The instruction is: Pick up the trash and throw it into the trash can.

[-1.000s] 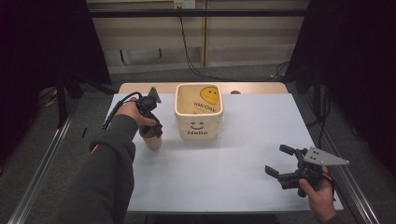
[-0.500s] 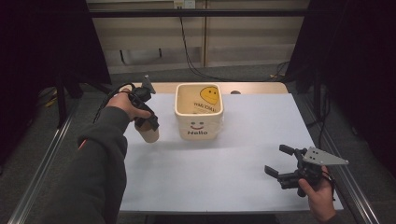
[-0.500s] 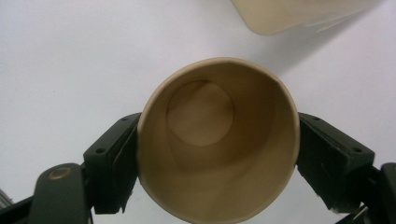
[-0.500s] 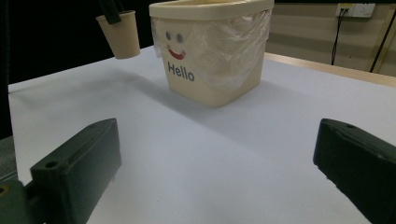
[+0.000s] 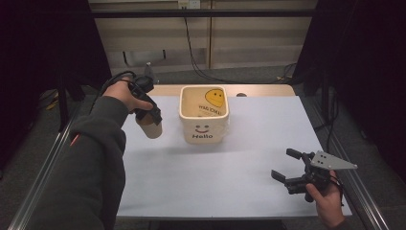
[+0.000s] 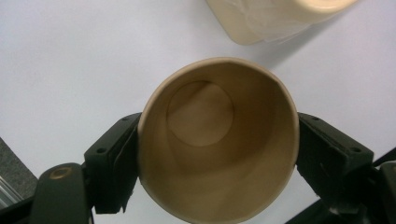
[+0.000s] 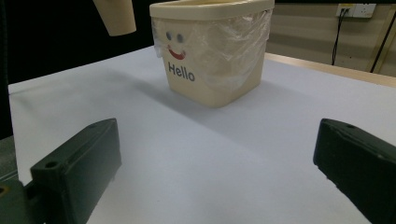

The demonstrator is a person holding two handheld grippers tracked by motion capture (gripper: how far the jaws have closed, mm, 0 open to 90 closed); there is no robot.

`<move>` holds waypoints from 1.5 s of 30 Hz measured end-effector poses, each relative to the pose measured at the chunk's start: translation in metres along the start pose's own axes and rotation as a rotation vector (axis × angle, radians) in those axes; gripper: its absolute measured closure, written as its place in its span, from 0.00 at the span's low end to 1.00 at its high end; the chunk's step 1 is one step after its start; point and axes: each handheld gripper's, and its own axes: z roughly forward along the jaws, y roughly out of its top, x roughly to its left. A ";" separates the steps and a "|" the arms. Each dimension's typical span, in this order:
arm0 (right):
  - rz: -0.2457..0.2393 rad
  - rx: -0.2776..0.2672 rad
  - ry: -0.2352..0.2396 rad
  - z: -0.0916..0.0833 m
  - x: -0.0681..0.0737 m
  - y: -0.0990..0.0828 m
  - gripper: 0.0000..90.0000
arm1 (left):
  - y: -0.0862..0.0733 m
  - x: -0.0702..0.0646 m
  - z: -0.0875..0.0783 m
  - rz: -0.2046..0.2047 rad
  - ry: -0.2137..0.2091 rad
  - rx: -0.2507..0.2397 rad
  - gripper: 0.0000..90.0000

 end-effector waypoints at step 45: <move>-0.008 0.004 0.007 0.000 0.000 0.000 0.00 | 0.028 -0.026 -0.098 0.025 0.020 -0.050 0.24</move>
